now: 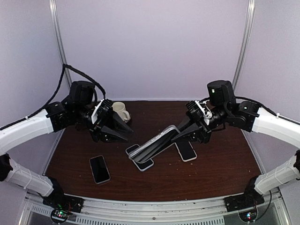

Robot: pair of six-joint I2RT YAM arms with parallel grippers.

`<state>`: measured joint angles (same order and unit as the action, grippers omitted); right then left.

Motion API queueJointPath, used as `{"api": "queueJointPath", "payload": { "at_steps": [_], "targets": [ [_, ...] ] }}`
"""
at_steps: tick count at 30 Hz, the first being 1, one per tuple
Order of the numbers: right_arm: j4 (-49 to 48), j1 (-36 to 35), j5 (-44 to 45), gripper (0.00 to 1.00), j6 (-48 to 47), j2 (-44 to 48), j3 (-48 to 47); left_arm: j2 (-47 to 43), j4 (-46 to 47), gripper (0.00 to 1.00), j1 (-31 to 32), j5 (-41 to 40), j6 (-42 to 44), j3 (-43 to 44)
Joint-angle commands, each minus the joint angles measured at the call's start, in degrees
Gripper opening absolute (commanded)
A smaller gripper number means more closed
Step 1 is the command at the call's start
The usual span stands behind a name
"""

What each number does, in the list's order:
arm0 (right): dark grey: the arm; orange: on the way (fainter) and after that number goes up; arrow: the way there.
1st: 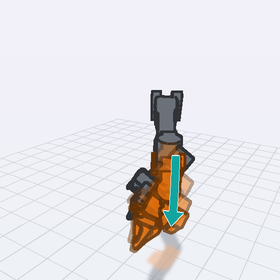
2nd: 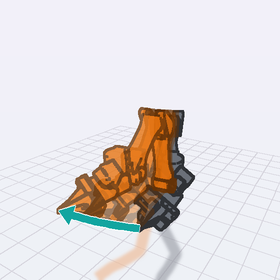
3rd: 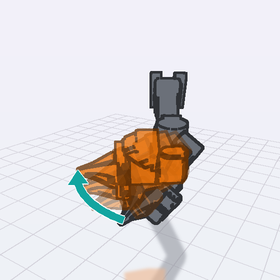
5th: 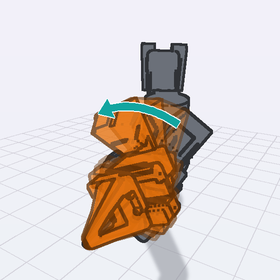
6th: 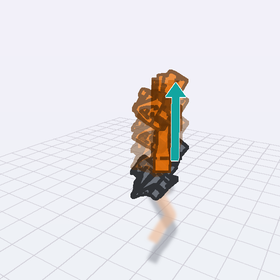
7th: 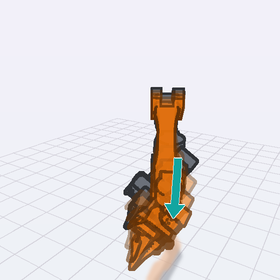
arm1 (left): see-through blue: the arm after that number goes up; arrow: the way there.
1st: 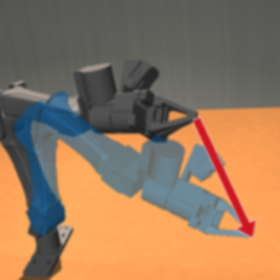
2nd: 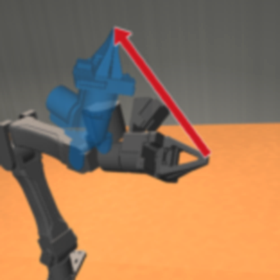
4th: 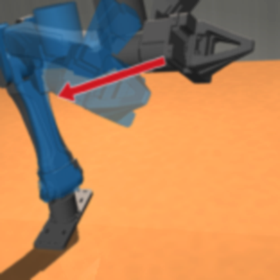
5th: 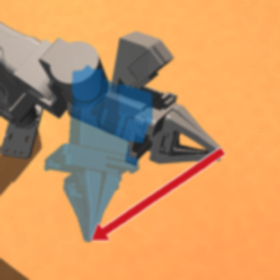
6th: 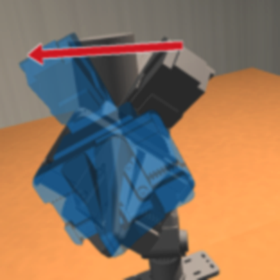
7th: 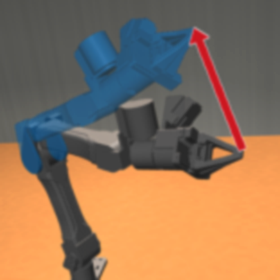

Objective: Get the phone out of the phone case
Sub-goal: Pass from the right arm to the left

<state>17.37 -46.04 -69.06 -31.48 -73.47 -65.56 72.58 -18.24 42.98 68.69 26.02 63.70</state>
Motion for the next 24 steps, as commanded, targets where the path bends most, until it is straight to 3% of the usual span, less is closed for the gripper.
{"api": "queueJointPath", "payload": {
  "at_steps": [1,4,8,18,24],
  "targets": [
    [-3.0,0.55,2.54,0.0,1.05,4.59,1.01,-3.56,6.52,0.37,-0.7,-3.72,-2.63,-2.41],
    [-4.89,1.02,4.66,0.0,1.43,6.23,2.28,-5.4,7.77,0.49,-0.71,-4.61,-2.92,-3.88],
    [-18.95,1.39,9.02,0.0,11.42,9.41,7.04,-8.38,15.46,0.54,-0.71,-7.11,-6.5,-7.79],
    [-52.96,0.57,17.8,0.0,35.29,14.01,17.54,-9.57,38.97,0.55,-0.67,-14.06,-21.89,-14.59],
    [-57.16,-2.24,21.59,0.0,38.25,13.75,18.79,-8.14,47.5,0.53,-0.7,-12.15,-29.25,-15.51]
  ]
}}
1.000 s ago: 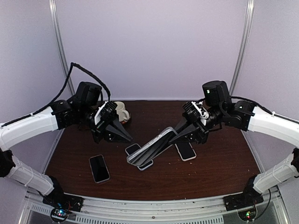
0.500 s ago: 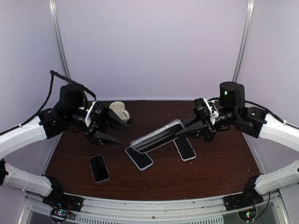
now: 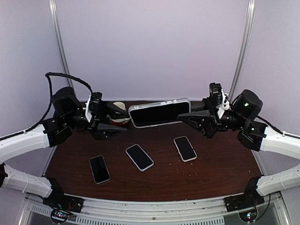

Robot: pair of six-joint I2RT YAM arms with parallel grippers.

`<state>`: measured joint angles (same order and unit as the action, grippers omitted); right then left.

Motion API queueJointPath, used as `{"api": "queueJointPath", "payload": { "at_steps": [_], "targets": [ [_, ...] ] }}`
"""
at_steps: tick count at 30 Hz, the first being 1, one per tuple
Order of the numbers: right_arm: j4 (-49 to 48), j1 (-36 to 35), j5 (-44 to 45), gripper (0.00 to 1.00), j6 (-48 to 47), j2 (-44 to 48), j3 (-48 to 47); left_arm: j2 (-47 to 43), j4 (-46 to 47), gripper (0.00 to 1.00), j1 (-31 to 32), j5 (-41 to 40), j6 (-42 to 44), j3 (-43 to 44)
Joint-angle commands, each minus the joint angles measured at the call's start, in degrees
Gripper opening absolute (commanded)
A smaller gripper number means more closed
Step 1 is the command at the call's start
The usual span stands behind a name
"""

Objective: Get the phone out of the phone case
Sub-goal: Pass from the right arm to the left

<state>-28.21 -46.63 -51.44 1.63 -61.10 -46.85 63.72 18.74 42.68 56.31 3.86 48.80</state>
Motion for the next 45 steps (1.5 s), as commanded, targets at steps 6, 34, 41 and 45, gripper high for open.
{"api": "queueJointPath", "payload": {
  "at_steps": [6,34,41,45],
  "targets": [
    [-17.28,-3.51,7.18,0.0,8.19,-0.16,1.35,1.72,13.79,0.48,-0.34,2.45,-10.07,-0.71],
    [-20.35,-5.88,12.11,0.0,7.34,-5.02,0.51,5.3,25.83,0.25,0.12,3.14,-21.43,-1.37],
    [-21.82,-6.69,12.74,0.0,7.25,-6.71,0.78,6.41,26.29,0.0,0.3,2.47,-22.35,-1.01],
    [-18.22,-6.89,12.73,0.32,5.52,-6.59,0.39,6.63,25.91,0.0,0.2,1.74,-22.7,-0.83]
  ]
}}
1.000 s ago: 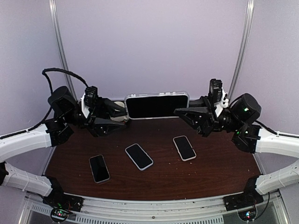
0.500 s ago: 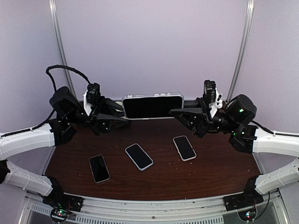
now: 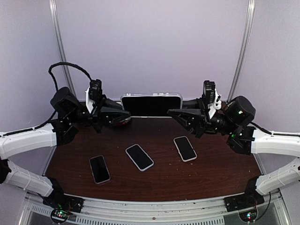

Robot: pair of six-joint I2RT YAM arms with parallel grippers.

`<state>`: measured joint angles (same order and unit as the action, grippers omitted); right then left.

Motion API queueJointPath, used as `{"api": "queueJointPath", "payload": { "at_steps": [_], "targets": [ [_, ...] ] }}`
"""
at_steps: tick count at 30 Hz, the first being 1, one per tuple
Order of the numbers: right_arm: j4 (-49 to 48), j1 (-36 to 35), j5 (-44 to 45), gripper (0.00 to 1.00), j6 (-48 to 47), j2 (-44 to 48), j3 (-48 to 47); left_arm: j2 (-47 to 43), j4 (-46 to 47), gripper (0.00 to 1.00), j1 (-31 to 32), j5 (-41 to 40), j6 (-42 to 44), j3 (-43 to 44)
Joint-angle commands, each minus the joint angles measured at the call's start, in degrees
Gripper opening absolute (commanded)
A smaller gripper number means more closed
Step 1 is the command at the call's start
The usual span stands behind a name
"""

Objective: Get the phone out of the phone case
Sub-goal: Pass from the right arm to the left, then pass from the left arm to the right

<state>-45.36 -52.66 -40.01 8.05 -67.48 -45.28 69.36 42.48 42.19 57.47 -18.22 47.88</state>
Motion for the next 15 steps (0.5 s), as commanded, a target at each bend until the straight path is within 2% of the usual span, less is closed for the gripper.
{"api": "queueJointPath", "payload": {
  "at_steps": [1,3,5,12,15],
  "targets": [
    [1.17,-0.86,1.44,0.43,-2.29,0.34,-1.33,1.02,2.1,0.0,0.7,0.5,-0.72,0.1],
    [6.37,-0.94,2.27,0.58,-5.57,2.01,-1.76,0.97,2.09,0.0,0.75,0.44,-0.77,0.1],
    [10.5,-0.95,3.25,0.59,-8.49,3.35,-2.09,0.71,2.08,0.0,0.76,0.43,-0.77,0.04],
    [18.67,-0.95,2.68,0.39,-12.61,5.77,-3.26,0.31,-0.59,0.0,0.72,-0.48,1.18,0.24],
    [19.06,-0.95,2.04,0.37,-12.45,6.37,-3.13,0.14,-2.51,0.0,0.72,-1.31,2.79,0.35]
  ]
}}
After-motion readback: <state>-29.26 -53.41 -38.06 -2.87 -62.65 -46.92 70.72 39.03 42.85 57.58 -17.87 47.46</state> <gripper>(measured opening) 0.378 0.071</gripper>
